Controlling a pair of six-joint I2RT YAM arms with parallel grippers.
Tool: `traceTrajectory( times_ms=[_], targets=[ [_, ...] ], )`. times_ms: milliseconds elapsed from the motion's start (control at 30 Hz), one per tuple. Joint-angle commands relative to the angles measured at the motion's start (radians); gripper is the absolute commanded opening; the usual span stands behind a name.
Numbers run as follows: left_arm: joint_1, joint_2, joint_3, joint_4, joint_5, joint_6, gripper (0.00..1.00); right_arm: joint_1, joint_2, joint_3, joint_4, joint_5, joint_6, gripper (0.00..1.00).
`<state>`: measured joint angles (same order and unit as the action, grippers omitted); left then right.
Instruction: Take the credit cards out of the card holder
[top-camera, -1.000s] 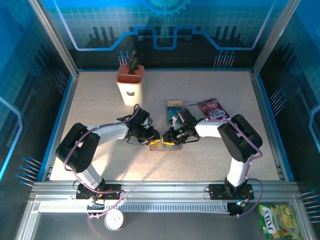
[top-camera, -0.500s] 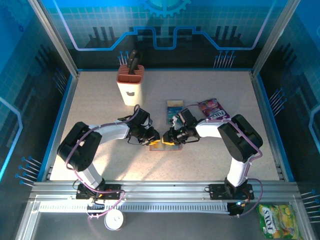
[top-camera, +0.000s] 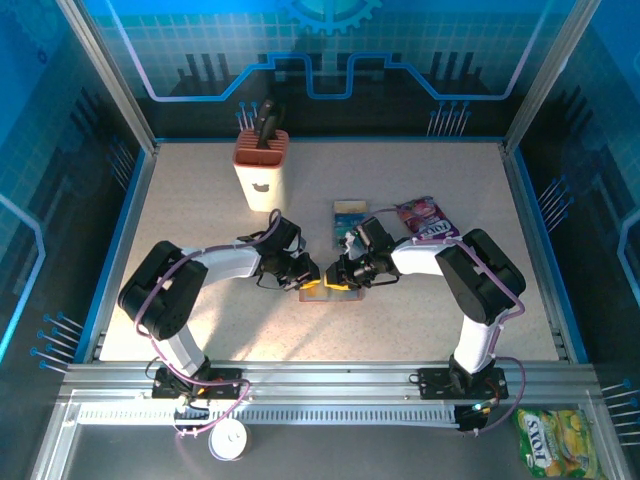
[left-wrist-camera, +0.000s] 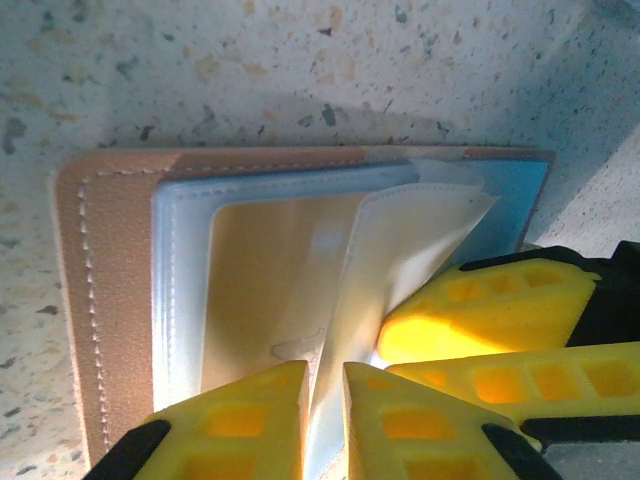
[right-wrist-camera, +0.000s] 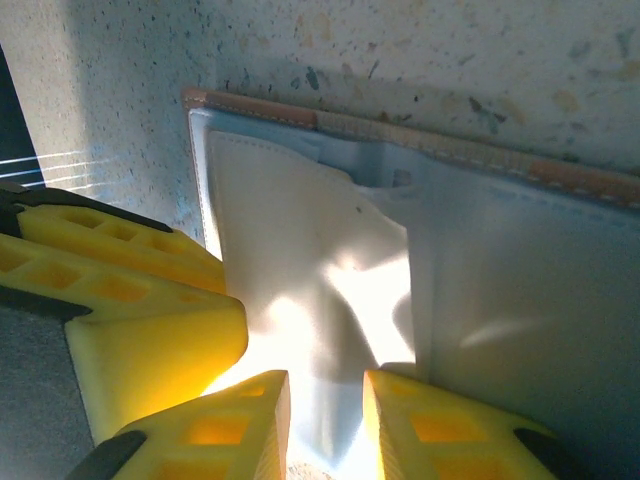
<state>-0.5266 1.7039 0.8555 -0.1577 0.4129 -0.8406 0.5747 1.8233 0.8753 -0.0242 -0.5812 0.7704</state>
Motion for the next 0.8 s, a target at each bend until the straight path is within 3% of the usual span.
traceTrajectory(
  times_ms=[0,767],
  targets=[
    [-0.006,0.009,-0.011,0.021,0.018,-0.015,0.16,-0.011,-0.004,-0.027,-0.035,0.009,0.007,0.28],
    [-0.034,-0.015,0.073,-0.015,0.047,-0.024,0.16,-0.086,-0.244,-0.039,-0.123,0.067,-0.023,0.27]
  ],
)
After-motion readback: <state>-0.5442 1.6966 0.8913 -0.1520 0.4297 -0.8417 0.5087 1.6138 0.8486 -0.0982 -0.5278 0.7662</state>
